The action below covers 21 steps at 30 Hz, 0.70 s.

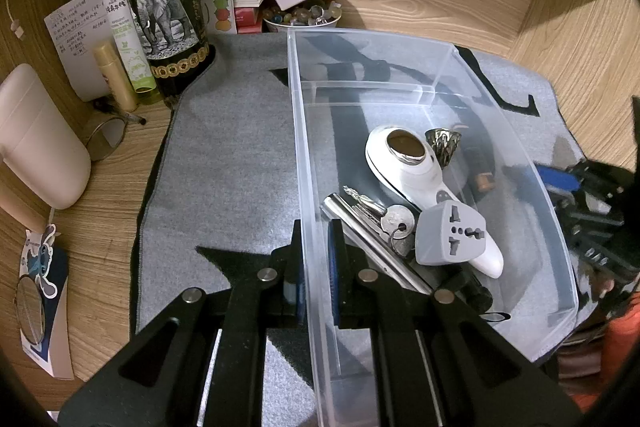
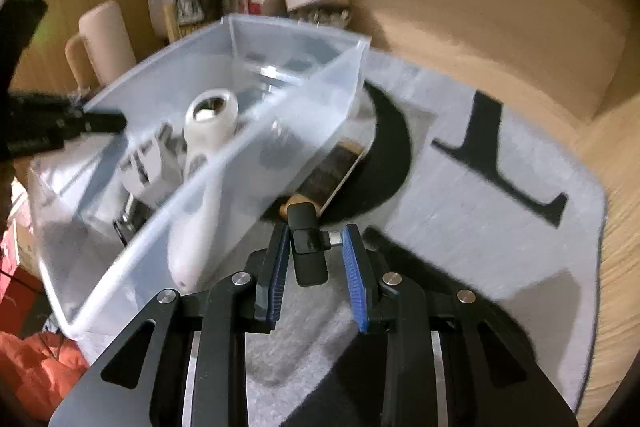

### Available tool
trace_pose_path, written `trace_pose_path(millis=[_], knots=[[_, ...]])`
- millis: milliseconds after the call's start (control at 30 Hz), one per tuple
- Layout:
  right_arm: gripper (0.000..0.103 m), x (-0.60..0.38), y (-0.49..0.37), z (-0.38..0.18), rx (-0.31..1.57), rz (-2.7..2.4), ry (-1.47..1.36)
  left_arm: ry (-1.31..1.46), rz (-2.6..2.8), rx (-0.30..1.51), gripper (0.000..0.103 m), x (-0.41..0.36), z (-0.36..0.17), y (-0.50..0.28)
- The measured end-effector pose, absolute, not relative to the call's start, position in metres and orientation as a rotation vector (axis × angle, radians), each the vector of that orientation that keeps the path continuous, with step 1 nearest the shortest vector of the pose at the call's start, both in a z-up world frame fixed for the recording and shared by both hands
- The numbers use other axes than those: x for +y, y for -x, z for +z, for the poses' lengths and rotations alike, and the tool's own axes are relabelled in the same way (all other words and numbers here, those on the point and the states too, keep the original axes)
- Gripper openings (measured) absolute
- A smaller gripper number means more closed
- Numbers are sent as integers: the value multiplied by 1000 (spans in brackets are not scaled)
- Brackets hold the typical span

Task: Organize rigid objects
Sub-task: 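Move the right tool to the black USB stick on the mat, then grasp the black USB stick and carry it over the box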

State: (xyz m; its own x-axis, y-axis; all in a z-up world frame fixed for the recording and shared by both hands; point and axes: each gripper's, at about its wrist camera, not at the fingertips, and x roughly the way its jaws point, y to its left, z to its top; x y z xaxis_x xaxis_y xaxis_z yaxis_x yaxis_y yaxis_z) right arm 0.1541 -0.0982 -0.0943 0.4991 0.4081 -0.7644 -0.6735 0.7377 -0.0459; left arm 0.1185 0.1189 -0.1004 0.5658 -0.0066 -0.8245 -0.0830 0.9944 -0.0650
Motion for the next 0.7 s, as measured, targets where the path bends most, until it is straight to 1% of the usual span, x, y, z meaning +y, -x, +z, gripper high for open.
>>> trace_pose_path(millis=[333, 700], knots=[[25, -91, -145, -46, 677, 699, 335, 99, 45, 968, 8, 119, -100, -118], [25, -53, -140, -34, 640, 787, 348, 95, 41, 964, 8, 116, -99, -119]])
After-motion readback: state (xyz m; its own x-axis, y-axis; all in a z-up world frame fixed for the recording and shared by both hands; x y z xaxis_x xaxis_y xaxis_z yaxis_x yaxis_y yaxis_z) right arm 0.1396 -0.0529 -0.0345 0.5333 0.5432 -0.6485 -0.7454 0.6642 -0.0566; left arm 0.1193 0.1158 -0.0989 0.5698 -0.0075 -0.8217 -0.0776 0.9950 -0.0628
